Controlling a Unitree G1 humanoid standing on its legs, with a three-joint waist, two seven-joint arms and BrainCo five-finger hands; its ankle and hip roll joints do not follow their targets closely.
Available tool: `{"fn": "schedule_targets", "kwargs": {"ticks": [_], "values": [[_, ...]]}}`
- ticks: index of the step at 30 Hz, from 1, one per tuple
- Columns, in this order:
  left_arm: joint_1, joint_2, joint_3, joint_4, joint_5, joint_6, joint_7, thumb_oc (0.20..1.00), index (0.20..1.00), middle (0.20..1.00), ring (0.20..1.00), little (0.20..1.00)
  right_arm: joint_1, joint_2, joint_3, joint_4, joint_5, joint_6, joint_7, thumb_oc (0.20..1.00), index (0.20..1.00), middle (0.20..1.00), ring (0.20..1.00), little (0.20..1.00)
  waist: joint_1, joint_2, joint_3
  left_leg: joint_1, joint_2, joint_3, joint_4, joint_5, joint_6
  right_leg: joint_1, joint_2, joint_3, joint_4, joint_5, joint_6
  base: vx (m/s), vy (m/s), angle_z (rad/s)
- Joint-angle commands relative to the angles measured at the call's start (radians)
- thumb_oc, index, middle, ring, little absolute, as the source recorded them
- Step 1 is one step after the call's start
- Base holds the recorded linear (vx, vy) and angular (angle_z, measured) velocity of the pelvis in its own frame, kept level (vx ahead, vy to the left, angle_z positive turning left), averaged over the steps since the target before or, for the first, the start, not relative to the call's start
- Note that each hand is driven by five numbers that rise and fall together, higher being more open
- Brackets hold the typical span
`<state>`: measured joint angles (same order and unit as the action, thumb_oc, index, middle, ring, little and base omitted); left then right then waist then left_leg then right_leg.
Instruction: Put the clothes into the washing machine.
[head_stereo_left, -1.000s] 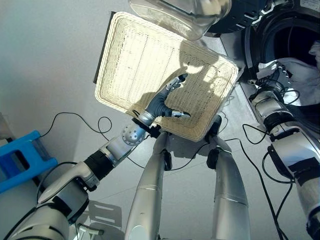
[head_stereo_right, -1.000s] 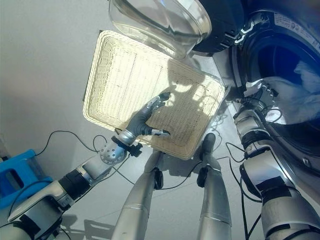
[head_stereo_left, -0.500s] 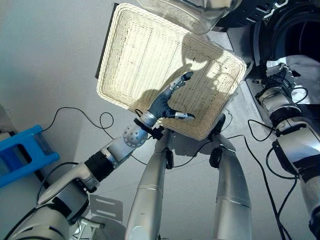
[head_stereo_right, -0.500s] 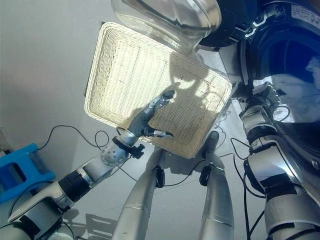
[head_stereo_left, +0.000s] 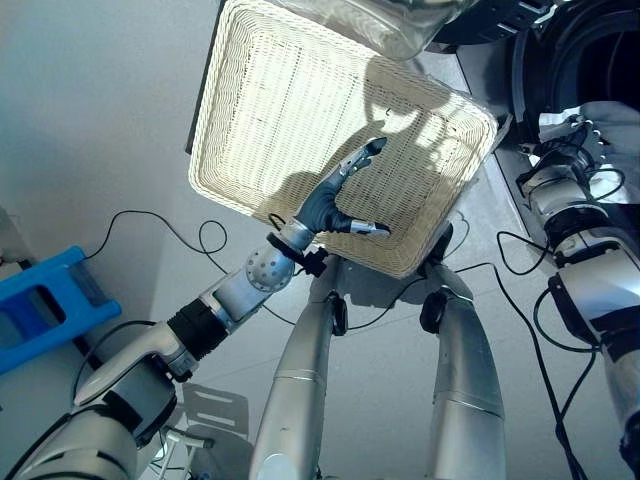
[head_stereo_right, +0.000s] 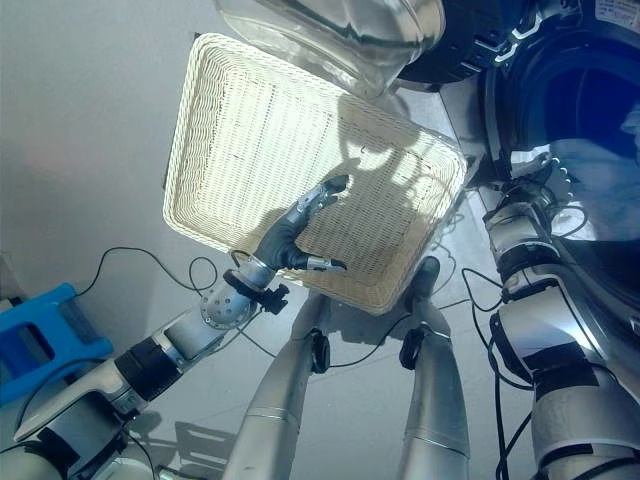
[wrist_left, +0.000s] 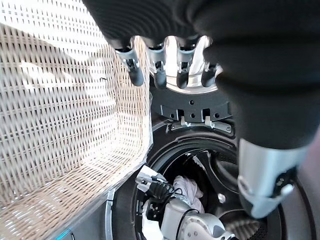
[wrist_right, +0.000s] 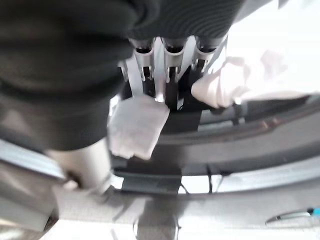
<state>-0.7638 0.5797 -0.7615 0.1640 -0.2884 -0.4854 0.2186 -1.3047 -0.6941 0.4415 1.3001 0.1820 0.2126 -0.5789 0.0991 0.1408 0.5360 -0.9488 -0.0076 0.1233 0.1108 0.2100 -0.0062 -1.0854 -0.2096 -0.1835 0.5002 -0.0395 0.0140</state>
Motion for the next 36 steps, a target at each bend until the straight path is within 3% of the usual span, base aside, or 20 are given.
{"fn": "schedule_targets", "kwargs": {"ticks": [1, 25, 26, 28, 29, 32, 34, 35, 36], "values": [[0.022, -0.027, 0.033, -0.109, 0.019, -0.031, 0.007, 1.0, 1.0, 1.0, 1.0, 1.0, -0.009, -0.077, 0.044, -0.022, 0.054, -0.039, 0.03, 0.2, 0.2, 0.2, 0.2, 0.2, -0.012, 0.122, -0.016, 0.003, -0.032, 0.043, 0.101, -0.118, -0.043, 0.032, 0.02, -0.055, -0.142, 0.158, 0.107, 0.0, 0.0, 0.0], [0.023, -0.011, 0.042, -0.11, 0.009, -0.052, 0.004, 1.0, 1.0, 1.0, 1.0, 1.0, 0.037, -0.104, 0.0, -0.025, 0.139, -0.052, -0.018, 0.2, 0.2, 0.2, 0.2, 0.2, -0.034, 0.093, -0.016, 0.057, -0.021, 0.06, 0.111, -0.141, -0.038, 0.086, 0.027, -0.064, -0.135, 0.143, 0.101, 0.0, 0.0, 0.0], [0.027, -0.003, 0.059, -0.112, -0.009, -0.041, -0.017, 1.0, 1.0, 1.0, 1.0, 1.0, 0.079, -0.105, -0.07, -0.058, 0.351, -0.134, -0.016, 0.2, 0.2, 0.2, 0.2, 0.2, -0.049, 0.076, -0.016, 0.091, -0.018, 0.07, 0.114, -0.155, -0.036, 0.121, 0.034, -0.064, -0.138, 0.135, 0.101, 0.0, 0.0, 0.0], [0.027, -0.003, 0.059, -0.112, -0.009, -0.041, -0.017, 1.0, 1.0, 1.0, 1.0, 1.0, 0.079, -0.105, -0.07, -0.058, 0.351, -0.134, -0.016, 0.2, 0.2, 0.2, 0.2, 0.2, -0.049, 0.076, -0.016, 0.091, -0.018, 0.07, 0.114, -0.155, -0.036, 0.121, 0.034, -0.064, -0.138, 0.135, 0.101, 0.0, 0.0, 0.0], [0.025, -0.005, 0.072, -0.11, -0.02, -0.031, -0.032, 1.0, 1.0, 1.0, 1.0, 1.0, 0.099, -0.097, -0.15, -0.066, 0.54, -0.241, -0.005, 0.2, 0.2, 0.2, 0.2, 0.2, -0.057, 0.072, -0.016, 0.112, -0.017, 0.075, 0.119, -0.167, -0.037, 0.139, 0.038, -0.06, -0.133, 0.125, 0.098, 0.0, 0.0, 0.0], [0.025, -0.005, 0.072, -0.11, -0.02, -0.031, -0.032, 1.0, 1.0, 1.0, 1.0, 1.0, 0.099, -0.097, -0.15, -0.066, 0.54, -0.241, -0.005, 0.2, 0.2, 0.2, 0.2, 0.2, -0.057, 0.072, -0.016, 0.112, -0.017, 0.075, 0.119, -0.167, -0.037, 0.139, 0.038, -0.06, -0.133, 0.125, 0.098, 0.0, 0.012, -0.03], [0.027, -0.014, 0.104, -0.119, -0.053, 0.005, -0.049, 1.0, 1.0, 1.0, 1.0, 1.0, 0.168, -0.068, -0.342, -0.101, 0.972, -0.443, 0.119, 0.2, 0.2, 0.2, 0.2, 0.2, -0.084, 0.061, -0.016, 0.155, -0.019, 0.087, 0.129, -0.186, -0.039, 0.176, 0.049, -0.047, -0.131, 0.113, 0.092, 0.03, 0.095, -0.13], [0.027, -0.014, 0.104, -0.119, -0.053, 0.005, -0.049, 1.0, 1.0, 1.0, 1.0, 1.0, 0.168, -0.068, -0.342, -0.101, 0.972, -0.443, 0.119, 0.2, 0.2, 0.2, 0.2, 0.2, -0.084, 0.061, -0.016, 0.155, -0.019, 0.087, 0.129, -0.186, -0.039, 0.176, 0.049, -0.047, -0.131, 0.113, 0.092, 0.03, 0.09, -0.29], [0.018, -0.017, 0.107, -0.119, -0.061, 0.027, -0.04, 1.0, 1.0, 1.0, 1.0, 1.0, 0.176, -0.052, -0.406, -0.118, 1.165, -0.519, 0.2, 0.2, 0.2, 0.2, 0.2, 0.2, -0.094, 0.058, -0.016, 0.17, -0.019, 0.094, 0.126, -0.19, -0.04, 0.188, 0.055, -0.04, -0.131, 0.107, 0.089, 0.01, 0.03, -0.34]]}}
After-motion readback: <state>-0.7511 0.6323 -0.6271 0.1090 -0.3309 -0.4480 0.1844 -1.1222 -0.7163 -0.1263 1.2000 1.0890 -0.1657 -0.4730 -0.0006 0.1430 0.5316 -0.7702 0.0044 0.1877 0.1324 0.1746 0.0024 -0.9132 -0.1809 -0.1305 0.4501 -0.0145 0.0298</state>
